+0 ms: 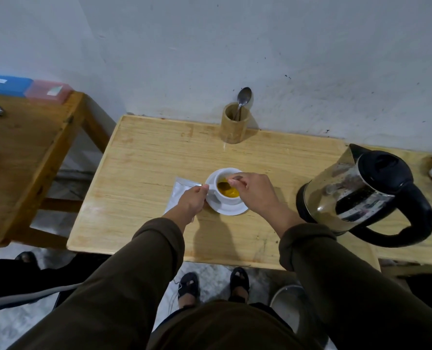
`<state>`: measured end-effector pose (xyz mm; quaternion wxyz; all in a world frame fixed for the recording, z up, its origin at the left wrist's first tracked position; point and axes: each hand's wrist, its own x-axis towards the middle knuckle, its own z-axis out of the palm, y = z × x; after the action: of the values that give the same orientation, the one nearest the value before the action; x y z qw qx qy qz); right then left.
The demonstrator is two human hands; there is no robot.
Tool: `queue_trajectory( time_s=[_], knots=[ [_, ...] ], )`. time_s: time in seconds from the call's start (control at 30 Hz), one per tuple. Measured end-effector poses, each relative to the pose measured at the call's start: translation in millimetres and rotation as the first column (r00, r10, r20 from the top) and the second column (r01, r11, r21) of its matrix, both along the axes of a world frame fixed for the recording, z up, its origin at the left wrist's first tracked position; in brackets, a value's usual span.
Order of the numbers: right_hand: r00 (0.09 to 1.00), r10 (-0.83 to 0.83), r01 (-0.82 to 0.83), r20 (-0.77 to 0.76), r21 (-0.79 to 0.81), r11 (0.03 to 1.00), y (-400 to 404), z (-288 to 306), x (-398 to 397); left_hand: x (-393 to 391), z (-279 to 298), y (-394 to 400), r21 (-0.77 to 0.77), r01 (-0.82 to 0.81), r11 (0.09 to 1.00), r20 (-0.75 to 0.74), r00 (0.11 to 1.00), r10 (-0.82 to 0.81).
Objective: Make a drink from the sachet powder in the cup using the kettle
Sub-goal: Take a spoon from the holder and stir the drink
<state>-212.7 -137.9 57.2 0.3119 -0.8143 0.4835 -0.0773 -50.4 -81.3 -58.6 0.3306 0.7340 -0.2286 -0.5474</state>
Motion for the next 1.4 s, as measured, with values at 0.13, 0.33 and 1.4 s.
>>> queue_trajectory(
  time_s=[0.13,0.33,1.4],
  knots=[
    [0.995,-0.027,0.017,0.100,0.093,0.996,9.2,5.1,-6.2,0.4,3.8,-0.5,0.027,-0.027,0.999,-0.033,0.999,0.028],
    [0.962,-0.155,0.075,0.224,0.332,0.940,22.7,7.3,-15.2,5.9,-4.4,-3.4,0.034,-0.021,0.999,-0.067,0.997,0.023],
    [0.737,-0.673,0.537,0.063,0.550,0.640,71.6,-42.4,-74.2,-1.2,-10.4,-2.2,-0.062,-0.092,0.994,-0.115,0.990,0.085]
  ],
)
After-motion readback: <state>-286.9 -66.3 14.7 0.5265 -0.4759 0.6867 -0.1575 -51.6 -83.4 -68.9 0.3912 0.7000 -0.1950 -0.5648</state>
